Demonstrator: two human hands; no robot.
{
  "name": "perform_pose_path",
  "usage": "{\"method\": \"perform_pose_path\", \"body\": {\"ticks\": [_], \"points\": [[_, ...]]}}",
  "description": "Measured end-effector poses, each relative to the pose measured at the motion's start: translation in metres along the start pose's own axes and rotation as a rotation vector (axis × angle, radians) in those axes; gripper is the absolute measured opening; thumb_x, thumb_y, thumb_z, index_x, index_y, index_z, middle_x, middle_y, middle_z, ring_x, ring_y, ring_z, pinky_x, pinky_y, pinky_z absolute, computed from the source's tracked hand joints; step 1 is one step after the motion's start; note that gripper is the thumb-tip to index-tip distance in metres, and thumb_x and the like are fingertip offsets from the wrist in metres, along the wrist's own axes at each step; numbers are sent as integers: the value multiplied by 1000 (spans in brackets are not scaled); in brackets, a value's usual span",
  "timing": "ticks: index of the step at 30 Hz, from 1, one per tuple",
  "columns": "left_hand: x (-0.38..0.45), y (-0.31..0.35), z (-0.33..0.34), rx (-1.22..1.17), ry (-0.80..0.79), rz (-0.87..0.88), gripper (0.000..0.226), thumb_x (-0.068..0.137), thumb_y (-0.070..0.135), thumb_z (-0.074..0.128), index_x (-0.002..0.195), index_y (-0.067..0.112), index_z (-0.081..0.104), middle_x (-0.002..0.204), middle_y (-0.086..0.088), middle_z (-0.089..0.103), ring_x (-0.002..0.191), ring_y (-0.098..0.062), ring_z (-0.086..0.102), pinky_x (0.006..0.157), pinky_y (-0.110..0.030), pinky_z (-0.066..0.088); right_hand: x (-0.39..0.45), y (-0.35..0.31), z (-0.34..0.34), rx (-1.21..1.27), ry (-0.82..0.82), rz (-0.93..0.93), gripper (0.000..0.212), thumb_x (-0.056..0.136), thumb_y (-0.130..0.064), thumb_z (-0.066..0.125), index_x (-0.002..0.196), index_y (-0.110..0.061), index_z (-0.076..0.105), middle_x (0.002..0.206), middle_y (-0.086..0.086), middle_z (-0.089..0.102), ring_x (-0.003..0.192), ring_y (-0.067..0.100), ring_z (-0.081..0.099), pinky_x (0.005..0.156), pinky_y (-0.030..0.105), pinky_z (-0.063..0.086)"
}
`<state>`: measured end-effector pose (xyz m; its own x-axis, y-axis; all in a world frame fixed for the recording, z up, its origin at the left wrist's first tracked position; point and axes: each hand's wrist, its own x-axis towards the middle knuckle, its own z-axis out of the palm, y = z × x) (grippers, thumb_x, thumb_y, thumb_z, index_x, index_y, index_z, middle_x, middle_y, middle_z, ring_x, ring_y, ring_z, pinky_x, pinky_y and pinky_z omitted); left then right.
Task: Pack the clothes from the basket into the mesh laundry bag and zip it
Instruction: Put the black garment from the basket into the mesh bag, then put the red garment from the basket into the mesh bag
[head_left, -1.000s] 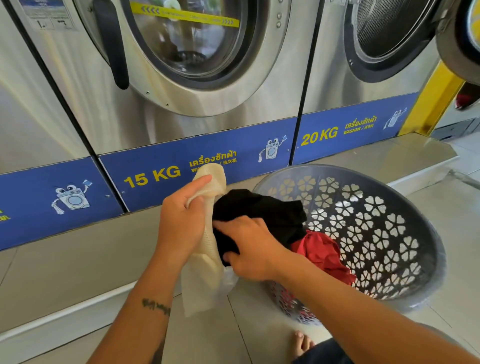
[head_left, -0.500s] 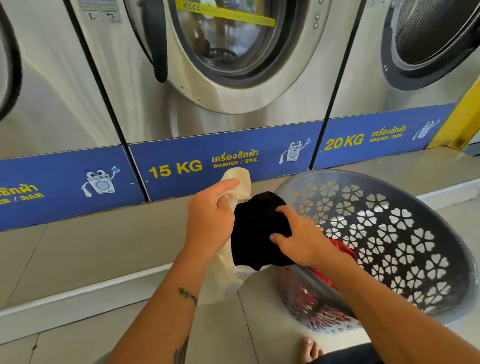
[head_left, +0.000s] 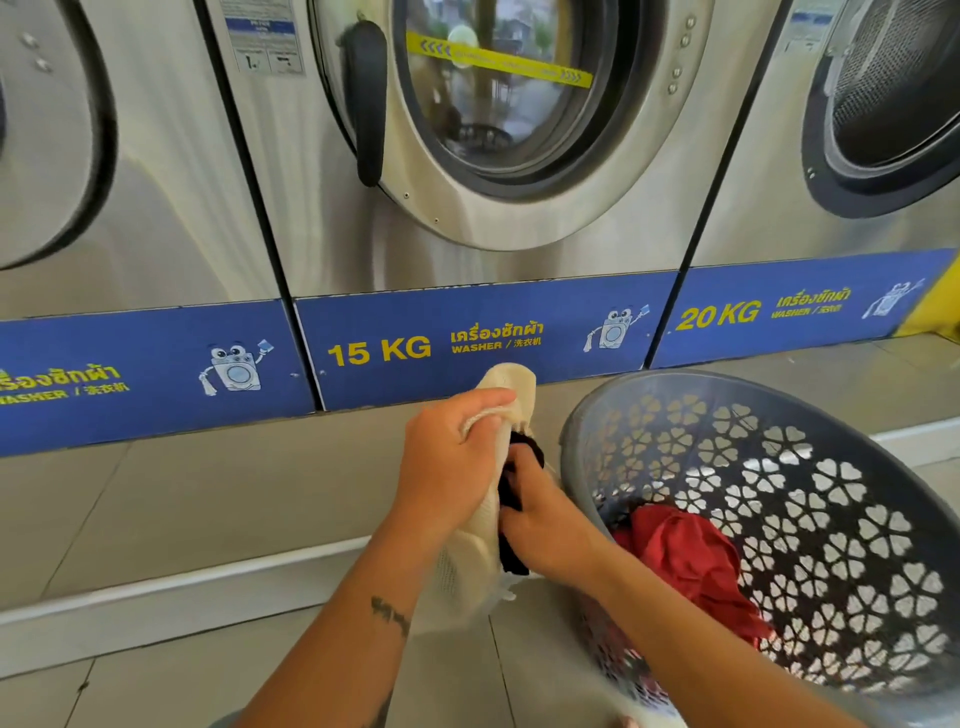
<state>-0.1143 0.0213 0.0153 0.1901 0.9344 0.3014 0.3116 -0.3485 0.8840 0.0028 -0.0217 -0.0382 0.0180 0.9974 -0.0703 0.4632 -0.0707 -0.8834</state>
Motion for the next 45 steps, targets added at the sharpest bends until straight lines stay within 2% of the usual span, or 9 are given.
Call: {"method": "perform_pose_path", "body": {"ticks": [6,11,16,23,26,31,37,42,45], "points": [[-12,13,1,-112,54,2,31,86,17,53,102,30,76,102,22,70,101,13,58,79,2,40,-4,4,2,-442,-442,145,38,102,-22,43,138,-17,55,146,5,54,131,26,49,100,27,36],[-1,0,0,16,139,-116,29,92,14,51,103,27,75,100,20,68,93,1,60,70,-1,38,-7,-3,-14,-387,-361,132,39,101,-27,45,140,-26,51,140,0,56,127,24,51,102,34,41],[-1,-41,18,289,-112,-244,30,90,15,51,106,28,73,118,-1,68,110,-21,61,89,-26,45,-17,-16,-51,-469,-289,72,45,96,-22,57,140,-22,52,131,0,65,118,19,61,102,33,46],[-15,-65,28,336,-282,-354,32,95,14,48,114,28,70,133,-5,58,110,-24,58,88,-28,45,2,20,-118,-17,-35,281,33,94,1,53,122,-14,63,93,11,74,83,26,71,84,41,54],[-12,-62,31,361,-300,-337,32,96,16,47,117,28,69,133,-4,57,114,-25,56,90,-29,44,28,66,-130,-517,19,322,41,88,-2,51,125,-15,64,105,10,71,96,27,66,86,37,51],[-8,-53,37,401,-341,-310,32,98,17,47,122,28,66,134,-3,56,113,-23,56,86,-25,43,33,146,-121,-1069,-392,561,64,87,-21,56,149,-19,40,146,14,50,130,35,51,101,37,46],[-2,-37,46,443,-437,-327,38,95,12,52,128,27,62,132,-5,52,111,-24,55,94,-31,44,59,231,-116,-1196,-417,700,117,73,-37,72,156,-38,-10,166,12,-13,151,46,-4,116,65,23],[4,-35,55,482,-480,-335,40,91,10,53,125,28,64,124,-7,57,112,-28,55,95,-33,44,60,270,-113,-1033,-415,812,140,68,-35,81,152,-22,-29,152,25,39,139,38,42,111,46,41],[7,-40,56,516,-467,-322,44,89,7,53,125,29,65,120,-5,59,113,-27,56,91,-31,45,51,278,-110,-1081,-416,798,109,71,-41,75,158,-17,14,138,13,58,130,32,52,111,43,42]]}}
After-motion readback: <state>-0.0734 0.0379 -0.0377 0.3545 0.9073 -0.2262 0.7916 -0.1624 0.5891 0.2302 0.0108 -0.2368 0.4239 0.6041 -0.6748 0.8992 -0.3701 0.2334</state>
